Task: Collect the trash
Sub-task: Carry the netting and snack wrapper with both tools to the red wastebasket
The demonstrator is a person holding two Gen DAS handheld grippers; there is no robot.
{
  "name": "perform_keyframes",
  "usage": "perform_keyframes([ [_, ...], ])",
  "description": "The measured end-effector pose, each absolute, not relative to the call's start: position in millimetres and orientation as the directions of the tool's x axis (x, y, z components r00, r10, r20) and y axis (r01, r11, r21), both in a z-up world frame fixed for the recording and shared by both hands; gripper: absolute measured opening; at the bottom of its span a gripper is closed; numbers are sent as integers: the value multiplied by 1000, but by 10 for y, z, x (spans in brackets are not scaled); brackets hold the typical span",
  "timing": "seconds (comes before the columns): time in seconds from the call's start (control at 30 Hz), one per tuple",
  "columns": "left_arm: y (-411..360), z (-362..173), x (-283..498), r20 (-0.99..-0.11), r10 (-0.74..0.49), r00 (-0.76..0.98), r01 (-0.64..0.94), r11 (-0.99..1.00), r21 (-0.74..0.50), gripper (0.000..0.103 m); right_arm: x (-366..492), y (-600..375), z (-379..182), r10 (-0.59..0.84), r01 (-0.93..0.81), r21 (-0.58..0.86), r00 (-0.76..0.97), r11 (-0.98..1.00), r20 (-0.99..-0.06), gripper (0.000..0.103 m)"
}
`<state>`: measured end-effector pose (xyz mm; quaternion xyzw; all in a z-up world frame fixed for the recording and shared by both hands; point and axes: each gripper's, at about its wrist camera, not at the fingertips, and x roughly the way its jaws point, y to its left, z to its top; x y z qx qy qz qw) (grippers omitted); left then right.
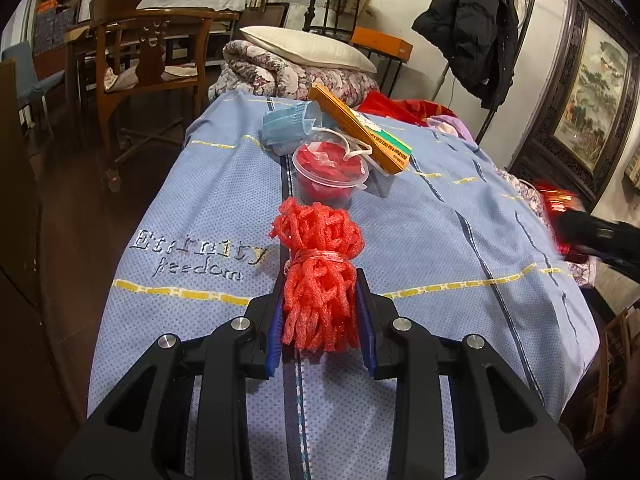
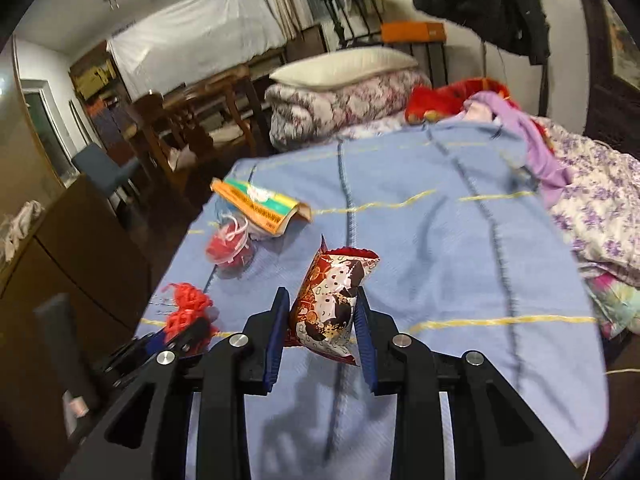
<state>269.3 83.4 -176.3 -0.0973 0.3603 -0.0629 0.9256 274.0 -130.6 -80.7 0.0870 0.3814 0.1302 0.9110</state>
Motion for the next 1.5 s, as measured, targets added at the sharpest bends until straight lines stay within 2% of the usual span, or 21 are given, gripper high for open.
perform_keyframes([
  [0.23, 875, -1659, 2543, -661, -256, 705, 42, 946, -321, 31, 2419, -1785, -716, 274, -100, 287, 690, 953, -670, 32],
  [0.57, 676, -1332, 2112, -643, -257, 721, 84, 954, -287, 30, 2024, -2282, -697, 270, -43, 345, 716, 938, -644, 33],
  [0.9, 167, -1033, 1775, -615, -289, 733, 174, 955, -240, 30, 1540, -2751, -609, 244, -3, 374, 761, 927, -600, 33],
  [1.27, -297, -729, 1391, -578, -304, 757, 258, 952, -163, 31, 1123, -3102, -510, 253, 2, 427, 803, 904, -539, 33],
  [1.5, -434, -561, 1171, -547, -323, 772, 284, 946, -157, 31, 887, -3237, -388, 262, -18, 443, 827, 896, -497, 33],
])
